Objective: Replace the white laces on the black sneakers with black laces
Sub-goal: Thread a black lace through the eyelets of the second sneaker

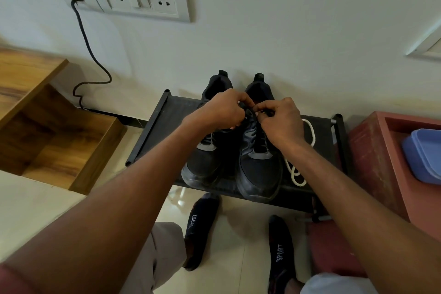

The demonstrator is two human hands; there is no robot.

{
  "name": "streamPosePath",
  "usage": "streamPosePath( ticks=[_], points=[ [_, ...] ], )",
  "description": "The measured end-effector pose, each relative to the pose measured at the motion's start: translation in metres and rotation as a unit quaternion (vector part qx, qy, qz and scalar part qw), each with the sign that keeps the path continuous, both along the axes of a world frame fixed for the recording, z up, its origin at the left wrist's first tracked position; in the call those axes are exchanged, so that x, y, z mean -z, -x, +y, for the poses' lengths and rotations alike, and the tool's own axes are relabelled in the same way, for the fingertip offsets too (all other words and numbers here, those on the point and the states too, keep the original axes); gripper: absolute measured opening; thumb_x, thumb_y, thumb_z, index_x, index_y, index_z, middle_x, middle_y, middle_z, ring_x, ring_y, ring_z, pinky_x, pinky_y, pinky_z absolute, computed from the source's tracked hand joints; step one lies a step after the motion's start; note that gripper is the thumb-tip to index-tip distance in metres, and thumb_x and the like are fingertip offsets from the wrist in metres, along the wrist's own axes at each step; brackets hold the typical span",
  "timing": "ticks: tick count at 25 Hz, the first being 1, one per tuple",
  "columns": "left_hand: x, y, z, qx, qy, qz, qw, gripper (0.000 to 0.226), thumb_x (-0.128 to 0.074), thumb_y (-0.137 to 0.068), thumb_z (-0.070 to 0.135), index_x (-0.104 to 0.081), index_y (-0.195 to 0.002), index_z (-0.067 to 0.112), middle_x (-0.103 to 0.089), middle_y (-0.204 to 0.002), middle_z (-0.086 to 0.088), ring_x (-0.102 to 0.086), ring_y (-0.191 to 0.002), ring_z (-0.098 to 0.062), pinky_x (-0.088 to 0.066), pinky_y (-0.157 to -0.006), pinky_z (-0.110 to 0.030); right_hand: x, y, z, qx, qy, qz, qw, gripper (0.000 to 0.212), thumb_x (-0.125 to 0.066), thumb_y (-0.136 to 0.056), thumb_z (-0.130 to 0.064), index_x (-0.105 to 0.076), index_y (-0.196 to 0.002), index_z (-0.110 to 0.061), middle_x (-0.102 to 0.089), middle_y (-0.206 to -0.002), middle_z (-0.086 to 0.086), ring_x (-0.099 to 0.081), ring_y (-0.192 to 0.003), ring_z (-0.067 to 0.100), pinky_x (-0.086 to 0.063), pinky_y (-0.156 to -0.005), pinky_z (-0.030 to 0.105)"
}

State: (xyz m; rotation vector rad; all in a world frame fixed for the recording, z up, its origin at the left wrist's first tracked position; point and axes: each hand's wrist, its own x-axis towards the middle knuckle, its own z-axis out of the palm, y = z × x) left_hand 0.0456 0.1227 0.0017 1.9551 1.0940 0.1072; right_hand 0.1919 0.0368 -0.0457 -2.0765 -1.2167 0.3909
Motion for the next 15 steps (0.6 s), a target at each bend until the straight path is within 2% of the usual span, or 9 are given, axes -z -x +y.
streamPosePath(
  ticks=[3,6,10,13,14,15],
  points=[
    [-0.002,0.0,-0.001,-0.004,0.005,-0.001,1.0,0.048,-0.05,-0.093,-0.007,-0.068,-0.128,0.02,-0.074,-0.093,-0.017,-0.074,-0.089,-0.039,-0.064,-0.077,-0.05,-0.001,0.001,-0.001,0.014,0.011,0.003,1.0,0.01,-0.075,-0.095,-0.031,-0.078,-0.102,-0.037,-0.066,-0.116,0.005,-0.069,-0.081,0.015,-0.059,-0.067,0.029],
    [-0.001,0.0,-0.002,-0.015,0.008,-0.004,1.0,0.047,-0.05,-0.094,-0.006,-0.064,-0.132,0.017,-0.073,-0.096,-0.017,-0.075,-0.088,-0.037,-0.065,-0.077,-0.049,-0.001,0.004,0.0,0.035,0.011,0.042,0.998,0.005,-0.077,-0.094,-0.029,-0.079,-0.095,-0.034,-0.069,-0.117,0.003,-0.07,-0.082,0.014,-0.062,-0.072,0.032],
    [0.003,0.0,0.001,-0.038,0.007,0.0,0.999,0.04,-0.052,-0.095,-0.002,-0.059,-0.132,0.012,-0.075,-0.096,-0.017,-0.077,-0.086,-0.03,-0.065,-0.08,-0.047,-0.014,0.009,-0.003,0.034,-0.014,0.218,0.975,0.02,-0.072,-0.096,-0.011,-0.081,-0.086,-0.026,-0.077,-0.094,-0.003,-0.073,-0.089,0.014,-0.062,-0.084,0.033],
    [0.0,0.0,0.0,-0.051,0.006,-0.006,0.999,0.018,-0.057,-0.098,0.003,-0.065,-0.115,0.007,-0.076,-0.093,-0.017,-0.078,-0.085,-0.03,-0.066,-0.078,-0.044,-0.027,0.01,-0.003,0.02,0.019,0.251,0.967,0.028,-0.063,-0.096,-0.004,-0.081,-0.087,-0.023,-0.077,-0.091,-0.002,-0.072,-0.089,0.016,-0.062,-0.085,0.035],
    [-0.001,0.0,-0.001,-0.055,0.005,-0.012,0.998,0.009,-0.063,-0.099,0.009,-0.068,-0.105,0.005,-0.077,-0.09,-0.018,-0.078,-0.083,-0.03,-0.066,-0.077,-0.041,-0.031,0.007,-0.003,0.009,0.038,0.231,0.972,0.031,-0.061,-0.094,-0.002,-0.081,-0.087,-0.025,-0.076,-0.09,-0.002,-0.072,-0.084,0.016,-0.062,-0.08,0.034],
    [-0.002,0.0,-0.002,-0.058,0.003,-0.017,0.998,0.012,-0.068,-0.099,0.017,-0.071,-0.097,0.005,-0.077,-0.085,-0.017,-0.077,-0.078,-0.027,-0.066,-0.075,-0.037,-0.035,0.004,-0.002,-0.016,0.06,0.195,0.979,0.034,-0.06,-0.092,-0.002,-0.08,-0.087,-0.029,-0.076,-0.088,-0.002,-0.07,-0.075,0.015,-0.06,-0.072,0.031]
  ],
)
